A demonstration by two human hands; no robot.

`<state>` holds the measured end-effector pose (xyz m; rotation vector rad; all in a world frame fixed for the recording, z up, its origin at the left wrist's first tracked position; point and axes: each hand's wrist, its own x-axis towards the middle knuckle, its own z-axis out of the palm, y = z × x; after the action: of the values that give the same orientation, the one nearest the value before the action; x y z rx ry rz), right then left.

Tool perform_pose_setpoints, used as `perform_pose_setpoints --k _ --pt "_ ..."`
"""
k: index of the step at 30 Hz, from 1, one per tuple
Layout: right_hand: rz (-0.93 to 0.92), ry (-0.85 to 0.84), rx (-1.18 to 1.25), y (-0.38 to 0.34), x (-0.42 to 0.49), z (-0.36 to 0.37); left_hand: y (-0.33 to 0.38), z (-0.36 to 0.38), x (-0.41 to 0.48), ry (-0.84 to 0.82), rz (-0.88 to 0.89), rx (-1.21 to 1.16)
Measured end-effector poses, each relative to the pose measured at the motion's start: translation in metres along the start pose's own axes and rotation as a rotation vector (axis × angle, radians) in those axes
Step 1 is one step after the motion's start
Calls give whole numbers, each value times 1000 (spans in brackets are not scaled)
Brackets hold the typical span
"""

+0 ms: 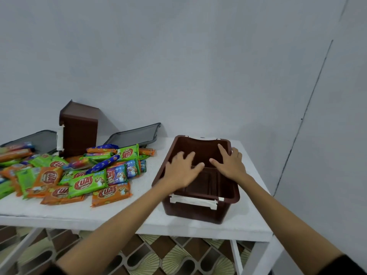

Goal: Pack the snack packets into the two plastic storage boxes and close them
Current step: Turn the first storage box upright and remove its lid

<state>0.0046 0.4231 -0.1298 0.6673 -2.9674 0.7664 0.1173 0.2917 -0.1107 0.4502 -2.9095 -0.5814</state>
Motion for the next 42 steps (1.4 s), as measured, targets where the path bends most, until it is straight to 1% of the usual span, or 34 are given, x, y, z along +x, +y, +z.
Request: perform_pose_setpoints --k 2,3,5,6,8,12,14,16,19,22,24,25,26,28,30,31,32,34,36,37,39,42 --pt "-111 -36 -50 2 4 -3 8 16 -29 11 79 -13" --pt "-143 -66 -67 5 6 -5 7 22 -40 46 116 3" --pt "-168 -136 -80 13 9 -8 0 26 -46 133 160 7" --pt "-173 -163 -86 16 9 -9 -4 24 -42 147 178 0" --pt "-182 -187 -138 20 8 -10 -15 18 -28 122 204 2" --pt "-150 -163 -307 14 1 -7 -41 7 3 54 277 56" --pt "-133 -174 -341 9 -7 -6 -55 1 19 10 245 107" --pt "-131 -200 -345 4 -17 -5 -68 -6 37 -49 200 199" --pt "-206 -239 -319 -8 -35 -2 -83 -16 57 -98 239 393" --pt "-270 -333 -239 -27 -51 2 -91 -30 74 -107 211 503" --pt "-291 -416 -161 -40 -56 3 -95 -36 84 -75 186 577" --pt "-291 -429 -114 -44 -54 2 -94 -37 88 -50 164 608" --pt "-286 -406 -82 -46 -49 1 -90 -37 89 -26 128 602" --pt "-276 -248 -150 -39 -34 -3 -76 -31 85 1 15 456" --pt "-252 -47 -340 -20 -13 -6 -60 -20 78 -29 -96 277" --pt "-231 17 -440 -9 -3 -7 -56 -12 76 -47 -130 238" --pt "-207 44 -531 1 7 -9 -55 -4 74 -55 -151 234" --pt "-174 46 -703 21 23 -13 -59 6 73 -31 -154 302" --pt "-165 31 -819 36 35 -18 -68 8 77 17 -108 418" --pt "-155 12 -815 40 38 -18 -71 7 80 20 -74 470" --pt "-137 -41 -713 40 41 -18 -76 3 83 12 -24 521" --pt "-145 -62 -545 31 41 -18 -82 1 86 30 -10 563"
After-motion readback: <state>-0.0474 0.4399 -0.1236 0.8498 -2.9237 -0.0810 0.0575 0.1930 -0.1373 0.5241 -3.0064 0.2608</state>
